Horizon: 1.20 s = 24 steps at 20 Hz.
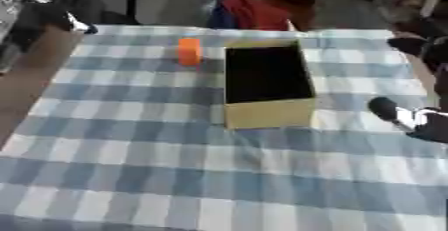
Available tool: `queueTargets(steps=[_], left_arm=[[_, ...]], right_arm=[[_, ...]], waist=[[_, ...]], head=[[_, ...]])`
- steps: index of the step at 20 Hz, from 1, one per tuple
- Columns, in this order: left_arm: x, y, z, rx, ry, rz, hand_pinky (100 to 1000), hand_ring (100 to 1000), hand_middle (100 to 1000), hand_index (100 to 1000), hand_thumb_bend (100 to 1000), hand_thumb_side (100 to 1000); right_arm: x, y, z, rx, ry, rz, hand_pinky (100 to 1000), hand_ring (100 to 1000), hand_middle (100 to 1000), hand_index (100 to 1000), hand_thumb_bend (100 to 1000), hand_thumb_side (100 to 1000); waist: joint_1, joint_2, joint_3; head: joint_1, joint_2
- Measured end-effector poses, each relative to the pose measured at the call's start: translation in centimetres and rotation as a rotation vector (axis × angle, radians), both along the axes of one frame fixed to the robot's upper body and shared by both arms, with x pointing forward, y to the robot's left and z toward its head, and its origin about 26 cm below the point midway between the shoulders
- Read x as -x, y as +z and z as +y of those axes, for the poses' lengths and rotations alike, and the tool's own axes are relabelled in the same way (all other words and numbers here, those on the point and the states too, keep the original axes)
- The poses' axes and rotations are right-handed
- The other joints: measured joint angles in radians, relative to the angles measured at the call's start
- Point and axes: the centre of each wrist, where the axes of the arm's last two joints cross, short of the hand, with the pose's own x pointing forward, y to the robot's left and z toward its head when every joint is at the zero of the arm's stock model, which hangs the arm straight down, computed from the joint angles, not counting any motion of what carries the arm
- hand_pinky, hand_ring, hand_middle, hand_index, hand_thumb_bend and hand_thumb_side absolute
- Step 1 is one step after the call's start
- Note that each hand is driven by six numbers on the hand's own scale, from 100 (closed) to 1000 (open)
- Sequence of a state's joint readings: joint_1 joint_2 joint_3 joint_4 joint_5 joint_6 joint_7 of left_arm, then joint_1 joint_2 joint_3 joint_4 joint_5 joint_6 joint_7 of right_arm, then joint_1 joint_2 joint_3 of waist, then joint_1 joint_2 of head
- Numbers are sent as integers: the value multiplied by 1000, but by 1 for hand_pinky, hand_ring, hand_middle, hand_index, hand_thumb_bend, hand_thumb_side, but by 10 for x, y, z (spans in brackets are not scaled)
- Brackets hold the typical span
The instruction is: Pick up objects on the table and place them in the box.
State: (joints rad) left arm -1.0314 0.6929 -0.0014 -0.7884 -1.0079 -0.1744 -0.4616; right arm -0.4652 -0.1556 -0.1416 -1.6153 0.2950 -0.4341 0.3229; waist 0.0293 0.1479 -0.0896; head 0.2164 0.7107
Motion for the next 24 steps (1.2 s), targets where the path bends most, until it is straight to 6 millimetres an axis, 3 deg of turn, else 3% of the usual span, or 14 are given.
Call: queueTargets(steps=[15,20,24], left_arm=[[1,6,-6,-16,-37,-34,815,803,815,890,520,373],[0,6,-11,-15,-50,-51,813,801,812,889,508,382],[-2,3,-17,-6,-65,-63,812,803,813,890,499,415]], right_arm=[[0,2,0,3,3,-3,865,811,871,1000,764,607],[0,2,1,3,8,-6,866,811,871,1000,763,607],[-1,9,4,1,23,-26,867,811,871,1000,750,610]], waist=[[4,6,2],[7,12,-13],[17,40,-54]], head=[[-4,-2],[-4,-10],[9,-20]])
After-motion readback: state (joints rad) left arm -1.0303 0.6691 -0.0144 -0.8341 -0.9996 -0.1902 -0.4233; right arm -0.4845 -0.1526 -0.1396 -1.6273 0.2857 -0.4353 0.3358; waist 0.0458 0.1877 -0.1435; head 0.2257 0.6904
